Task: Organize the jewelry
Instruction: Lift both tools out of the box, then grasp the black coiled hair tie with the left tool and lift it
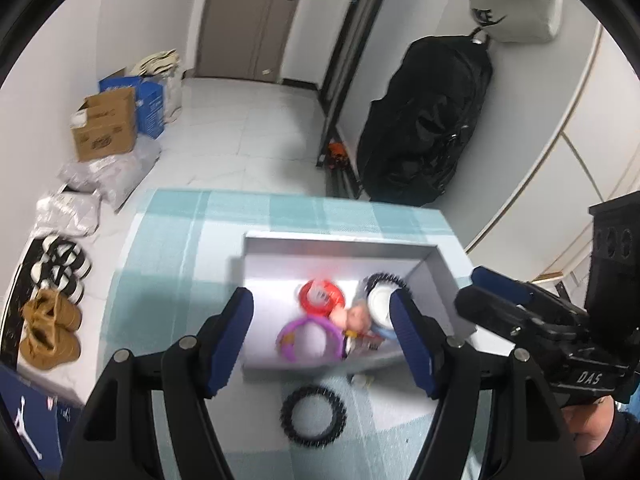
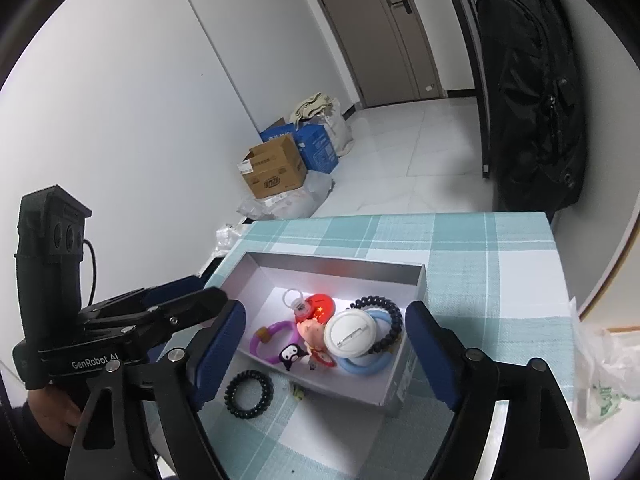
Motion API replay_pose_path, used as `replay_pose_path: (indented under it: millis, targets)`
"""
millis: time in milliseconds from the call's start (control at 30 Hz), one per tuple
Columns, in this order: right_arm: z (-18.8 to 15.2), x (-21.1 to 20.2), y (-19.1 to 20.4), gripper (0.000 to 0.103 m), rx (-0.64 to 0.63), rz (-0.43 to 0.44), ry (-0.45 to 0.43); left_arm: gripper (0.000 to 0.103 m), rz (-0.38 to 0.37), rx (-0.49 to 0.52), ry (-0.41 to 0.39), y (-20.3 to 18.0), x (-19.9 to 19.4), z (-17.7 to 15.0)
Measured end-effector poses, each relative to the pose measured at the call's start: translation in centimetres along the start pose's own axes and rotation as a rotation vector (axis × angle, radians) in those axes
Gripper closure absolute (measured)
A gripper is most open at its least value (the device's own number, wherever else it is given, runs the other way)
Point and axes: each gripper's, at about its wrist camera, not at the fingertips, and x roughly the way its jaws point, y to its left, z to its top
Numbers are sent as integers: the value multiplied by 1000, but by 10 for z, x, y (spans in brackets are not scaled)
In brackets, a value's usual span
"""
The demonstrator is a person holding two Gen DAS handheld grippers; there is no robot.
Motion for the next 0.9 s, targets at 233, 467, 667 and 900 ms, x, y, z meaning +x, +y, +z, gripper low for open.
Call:
replay_pose_path:
  millis: [233, 467, 667, 900]
  targets:
    - [-15, -12, 14, 14, -50, -29, 12, 36, -15, -51, 69, 5, -2, -16]
    - [-25, -17, 13, 8, -24, -42, 31, 25, -2, -29, 79, 1, -11, -31]
    - [-35, -22, 10, 8, 14, -49, 57, 24, 36, -21, 159, 2, 3, -48]
    - [-46, -23, 2, 8, 71, -55, 103, 24, 71, 38, 249, -4, 24, -56]
